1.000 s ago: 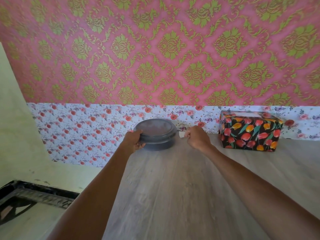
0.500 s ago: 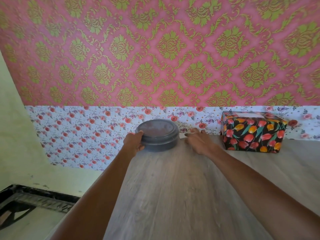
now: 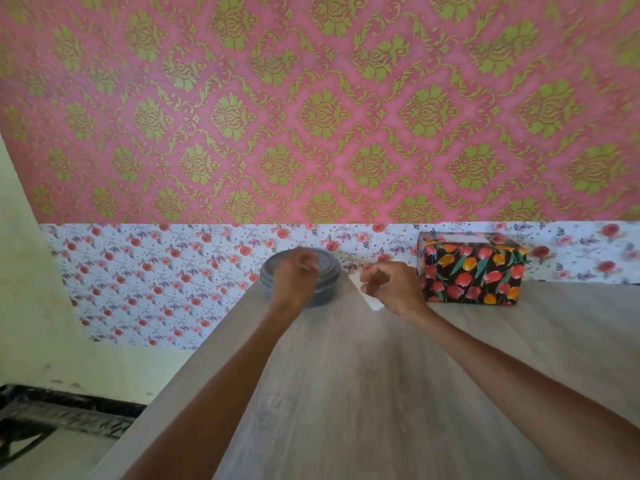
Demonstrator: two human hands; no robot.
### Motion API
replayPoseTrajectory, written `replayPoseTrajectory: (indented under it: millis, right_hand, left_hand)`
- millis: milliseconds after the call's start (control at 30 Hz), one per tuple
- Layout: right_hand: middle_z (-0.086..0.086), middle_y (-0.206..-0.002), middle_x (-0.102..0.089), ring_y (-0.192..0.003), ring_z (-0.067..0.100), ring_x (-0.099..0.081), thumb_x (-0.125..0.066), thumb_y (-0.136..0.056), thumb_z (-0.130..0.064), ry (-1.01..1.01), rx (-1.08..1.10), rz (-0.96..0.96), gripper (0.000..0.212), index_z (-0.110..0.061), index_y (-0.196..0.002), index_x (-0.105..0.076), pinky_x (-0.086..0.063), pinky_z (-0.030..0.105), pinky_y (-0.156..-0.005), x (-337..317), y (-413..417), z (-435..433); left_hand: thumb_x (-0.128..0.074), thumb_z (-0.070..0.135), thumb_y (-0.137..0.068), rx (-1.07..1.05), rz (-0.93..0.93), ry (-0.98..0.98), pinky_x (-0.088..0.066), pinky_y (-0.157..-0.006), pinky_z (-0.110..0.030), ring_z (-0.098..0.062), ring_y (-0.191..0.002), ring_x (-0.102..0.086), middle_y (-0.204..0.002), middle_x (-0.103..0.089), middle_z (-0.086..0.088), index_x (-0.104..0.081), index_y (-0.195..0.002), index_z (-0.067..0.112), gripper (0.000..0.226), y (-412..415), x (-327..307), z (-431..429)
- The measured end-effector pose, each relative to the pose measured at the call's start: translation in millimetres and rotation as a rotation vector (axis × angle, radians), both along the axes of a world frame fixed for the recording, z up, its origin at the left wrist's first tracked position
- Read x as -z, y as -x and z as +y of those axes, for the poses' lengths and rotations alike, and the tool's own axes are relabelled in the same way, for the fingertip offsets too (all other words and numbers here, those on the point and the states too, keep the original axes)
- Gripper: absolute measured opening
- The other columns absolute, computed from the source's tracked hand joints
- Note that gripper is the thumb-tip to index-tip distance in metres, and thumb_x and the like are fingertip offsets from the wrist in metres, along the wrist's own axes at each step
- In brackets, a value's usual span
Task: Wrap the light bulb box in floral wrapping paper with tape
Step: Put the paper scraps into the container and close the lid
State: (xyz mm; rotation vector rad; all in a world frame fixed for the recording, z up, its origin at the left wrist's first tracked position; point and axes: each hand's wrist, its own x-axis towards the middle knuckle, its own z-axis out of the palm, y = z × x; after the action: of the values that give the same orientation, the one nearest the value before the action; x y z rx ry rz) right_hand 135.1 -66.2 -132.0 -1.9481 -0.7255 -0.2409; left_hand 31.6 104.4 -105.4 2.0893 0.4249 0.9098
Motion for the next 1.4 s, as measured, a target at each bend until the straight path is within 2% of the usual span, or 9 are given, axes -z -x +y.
replayPoseTrajectory:
  millis: [100, 167, 300, 567, 867, 1000, 1167, 1300, 1400]
  right_hand:
    - [0.009, -0.09, -0.072, -0.076, 0.019, -0.068, -0.08, -0.075, 0.002, -0.232, -0.168, 0.294, 0.027, -0.009, -0.096, -0.068, -0.058, 0.031, -0.066, -15.6, 41.6, -30.4]
    - [0.012, -0.1, -0.072, -0.088, 0.023, -0.07, -0.075, -0.08, 0.003, -0.311, -0.273, 0.431, 0.032, -0.006, -0.11, -0.065, -0.059, 0.033, -0.066, -19.7, 62.9, -48.6]
    - [0.009, -0.094, -0.074, -0.087, 0.021, -0.071, -0.072, -0.083, 0.0, -0.367, -0.275, 0.488, 0.022, -0.007, -0.104, -0.07, -0.057, 0.028, -0.063, -25.0, 88.2, -75.1]
    - [0.012, -0.089, -0.072, -0.075, 0.019, -0.072, -0.07, -0.086, -0.001, -0.34, -0.217, 0.455, 0.015, 0.002, -0.1, -0.067, -0.056, 0.028, -0.057, -34.9, 34.9, -76.4]
    - [0.003, -0.08, -0.068, -0.067, 0.007, -0.063, -0.066, -0.081, 0.01, -0.29, -0.104, 0.391, 0.014, -0.004, -0.081, -0.07, -0.046, 0.017, -0.051, -76.4, -45.2, -64.0]
    - [0.0, -0.085, -0.074, -0.075, 0.007, -0.069, -0.056, -0.085, 0.011, -0.27, -0.085, 0.487, 0.027, -0.008, -0.086, -0.076, -0.051, 0.017, -0.059, -125.8, -46.2, -74.2]
    - [0.005, -0.089, -0.076, -0.078, 0.013, -0.073, -0.061, -0.092, -0.001, -0.375, -0.15, 0.742, 0.016, 0.001, -0.1, -0.074, -0.057, 0.023, -0.063, -185.5, -30.0, -94.3]
    - [0.0, -0.078, -0.072, -0.074, 0.013, -0.071, -0.068, -0.083, 0.01, -0.315, -0.179, 0.722, 0.02, -0.004, -0.097, -0.072, -0.056, 0.021, -0.062, -210.4, -19.2, -105.0]
    - [0.008, -0.079, -0.067, -0.07, 0.017, -0.068, -0.072, -0.08, 0.01, -0.299, -0.116, 0.742, 0.021, 0.003, -0.099, -0.07, -0.057, 0.024, -0.058, -226.1, -11.8, -104.3]
  left_hand:
    - [-0.056, 0.008, -0.096, 0.401, 0.097, 0.336, -0.049, -0.085, -0.033, -0.017, -0.095, -0.058, -0.104, -0.061, 0.001, -0.054, -0.12, 0.017, 0.026, 23.7, 3.3, -48.0]
    - [-0.058, 0.008, -0.096, 0.553, 0.123, 0.537, -0.051, -0.087, -0.035, -0.021, -0.101, -0.063, -0.112, -0.064, -0.005, -0.055, -0.124, 0.015, 0.029, 34.9, 12.8, -67.0]
    - [-0.065, 0.002, -0.09, 0.455, 0.017, 0.651, -0.057, -0.081, -0.035, -0.025, -0.094, -0.068, -0.104, -0.069, -0.015, -0.064, -0.107, 0.006, 0.017, 48.9, 15.1, -96.6]
    - [-0.066, -0.003, -0.087, 0.496, -0.066, 0.658, -0.058, -0.065, -0.03, -0.021, -0.079, -0.069, -0.083, -0.071, -0.006, -0.063, -0.083, 0.011, 0.015, -0.7, 2.0, -96.1]
    - [-0.062, 0.022, -0.093, 0.622, 0.135, 0.932, -0.057, -0.067, -0.034, -0.025, -0.086, -0.071, -0.095, -0.072, -0.01, -0.067, -0.106, 0.008, 0.02, -84.6, -48.5, -87.7]
    - [-0.068, 0.009, -0.088, 0.528, 0.21, 0.908, -0.056, -0.064, -0.027, -0.019, -0.082, -0.07, -0.094, -0.07, -0.007, -0.066, -0.094, 0.013, 0.007, -90.1, -94.3, -99.2]
    - [-0.073, 0.006, -0.085, 0.409, 0.196, 0.743, -0.058, -0.068, -0.033, -0.021, -0.089, -0.068, -0.093, -0.069, -0.005, -0.07, -0.093, 0.016, 0.013, -76.1, -146.1, -114.4]
    - [-0.074, 0.005, -0.083, 0.313, 0.165, 0.625, -0.054, -0.062, -0.034, -0.013, -0.079, -0.067, -0.083, -0.07, 0.001, -0.072, -0.086, 0.024, 0.019, -62.4, -177.4, -124.4]
    - [-0.073, 0.008, -0.085, 0.275, 0.236, 0.684, -0.057, -0.063, -0.034, -0.017, -0.086, -0.068, -0.094, -0.072, -0.007, -0.072, -0.09, 0.024, 0.017, -48.0, -194.9, -129.0]
